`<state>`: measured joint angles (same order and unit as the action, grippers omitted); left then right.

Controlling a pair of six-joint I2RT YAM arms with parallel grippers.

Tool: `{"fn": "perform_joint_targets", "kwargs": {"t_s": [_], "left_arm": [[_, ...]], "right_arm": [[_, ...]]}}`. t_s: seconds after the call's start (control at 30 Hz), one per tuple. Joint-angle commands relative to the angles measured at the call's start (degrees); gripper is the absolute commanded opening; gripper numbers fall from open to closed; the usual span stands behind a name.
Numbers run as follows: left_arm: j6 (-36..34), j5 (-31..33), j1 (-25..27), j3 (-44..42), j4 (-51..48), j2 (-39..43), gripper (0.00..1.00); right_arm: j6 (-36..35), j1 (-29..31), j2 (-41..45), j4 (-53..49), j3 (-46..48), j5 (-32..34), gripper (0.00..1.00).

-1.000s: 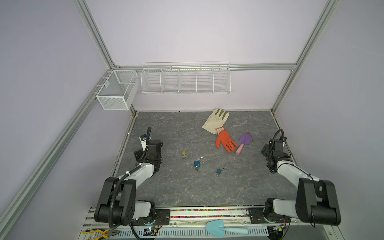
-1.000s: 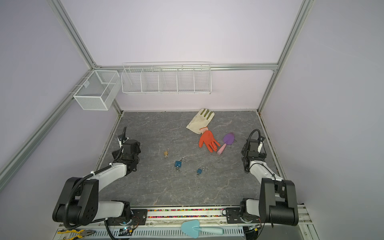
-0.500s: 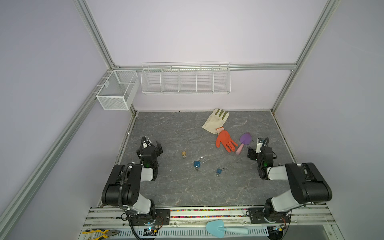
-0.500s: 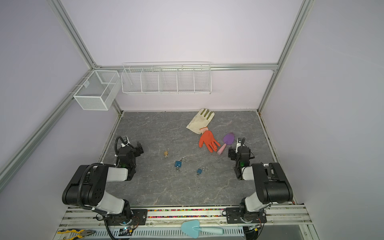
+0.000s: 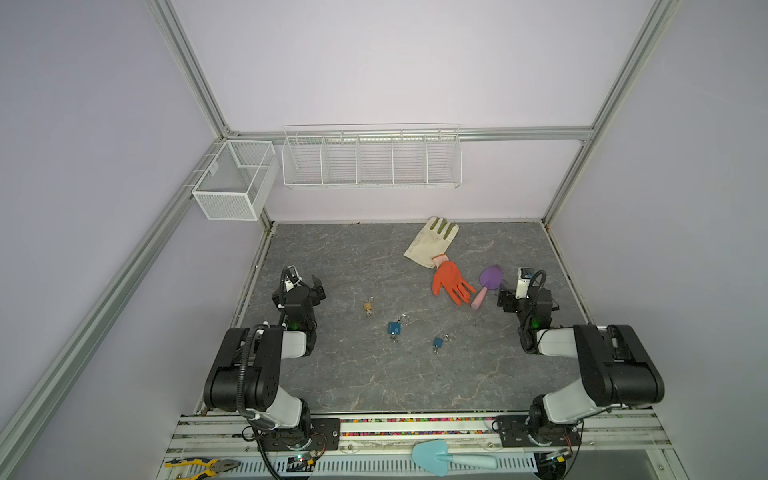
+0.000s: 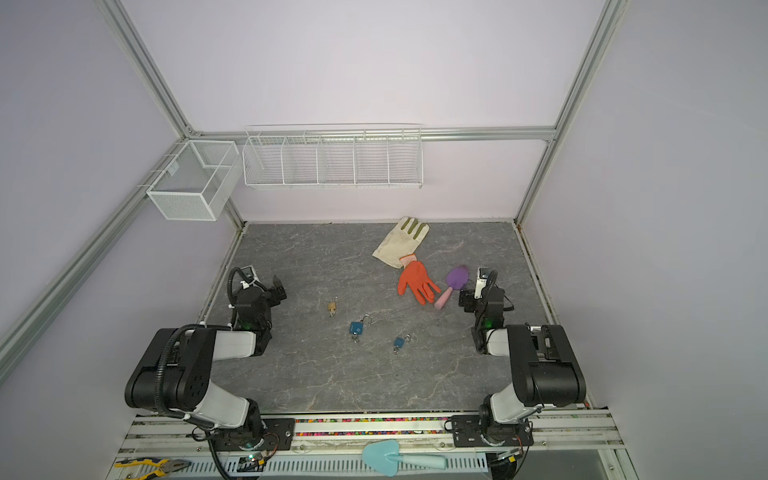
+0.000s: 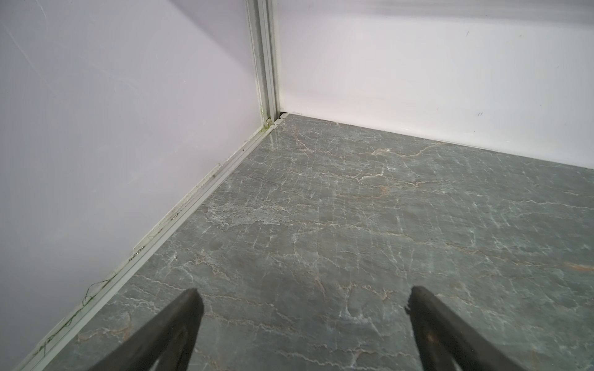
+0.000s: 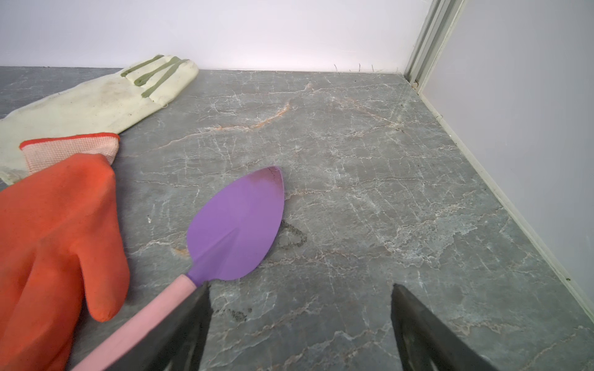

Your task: Unlock with the key

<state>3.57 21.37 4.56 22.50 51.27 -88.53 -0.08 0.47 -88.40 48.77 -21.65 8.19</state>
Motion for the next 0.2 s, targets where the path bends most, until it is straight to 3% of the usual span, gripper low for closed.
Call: {"fn": "perform_joint_targets", "kwargs": {"t_s": [0.0, 0.17], "left_arm": [[-1.2, 0.16, 0.1, -0.62, 2.49, -0.63, 0.99], [-1.21, 0.21, 0.1, -0.59, 2.43, -0.61, 0.99]], "right_arm": [[-1.55, 0.06, 0.35, 0.79, -0.67, -0.71, 0.88], [-1.43, -0.05, 0.68, 1.57, -0.15, -0.72, 0.88]]}}
